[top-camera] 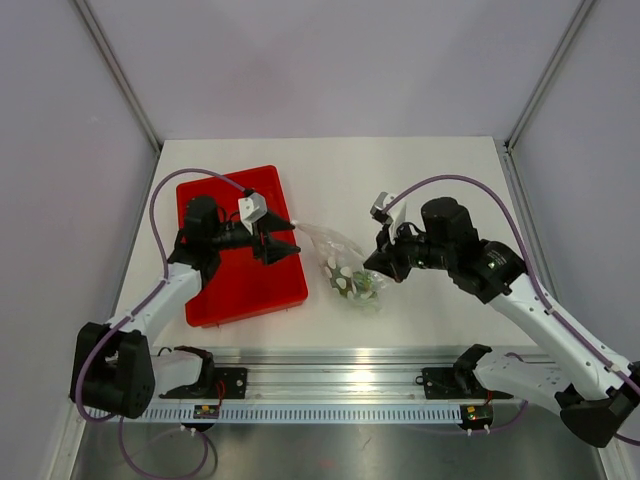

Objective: Place the food in the zip-top bag and seal the zipper
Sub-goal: Zip the zipper food storage bag at the center of the board.

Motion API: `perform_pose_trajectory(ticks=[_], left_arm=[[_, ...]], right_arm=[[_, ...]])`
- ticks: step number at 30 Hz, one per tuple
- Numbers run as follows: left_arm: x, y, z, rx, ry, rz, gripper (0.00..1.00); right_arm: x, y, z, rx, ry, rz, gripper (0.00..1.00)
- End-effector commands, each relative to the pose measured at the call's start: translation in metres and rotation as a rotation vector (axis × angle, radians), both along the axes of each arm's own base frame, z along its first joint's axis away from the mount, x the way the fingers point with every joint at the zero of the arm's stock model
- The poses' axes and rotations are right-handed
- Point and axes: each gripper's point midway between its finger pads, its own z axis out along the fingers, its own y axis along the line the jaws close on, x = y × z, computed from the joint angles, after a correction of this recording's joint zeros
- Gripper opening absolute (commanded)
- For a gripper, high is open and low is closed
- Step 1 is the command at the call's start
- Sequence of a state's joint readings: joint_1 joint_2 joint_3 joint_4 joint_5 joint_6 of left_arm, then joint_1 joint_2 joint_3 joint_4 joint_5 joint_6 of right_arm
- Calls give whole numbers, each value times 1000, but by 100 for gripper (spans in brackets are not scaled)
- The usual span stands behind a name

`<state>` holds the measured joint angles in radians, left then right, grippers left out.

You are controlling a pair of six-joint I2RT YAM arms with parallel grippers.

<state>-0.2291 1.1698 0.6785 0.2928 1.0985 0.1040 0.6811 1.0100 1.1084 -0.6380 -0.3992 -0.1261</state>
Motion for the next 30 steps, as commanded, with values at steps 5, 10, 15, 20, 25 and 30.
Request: perform_pose_trajectory(ticks=[5,10,15,20,25,30], left_arm=[[2,-17,30,-30,-108,-123,64],[-3,-25,35,-26,-130,-157,62],[-6,-25,28,-20,-120,-164,53],[-6,-25,18,-24,-99,-147,54],[-6,-27,28,-79,-107,-139,54],[-6,-29,36,-107,-87,-138,52]], right_arm=[[-17,-2,26,59,-43,64,0],[-20,-2,31,73,-47,75,0],[-17,-4,37,85,-76,55,0],[-17,-6,45,106,-98,41,0],[-19,-7,49,114,-103,40,0],[-20,-7,52,122,-104,42,0]])
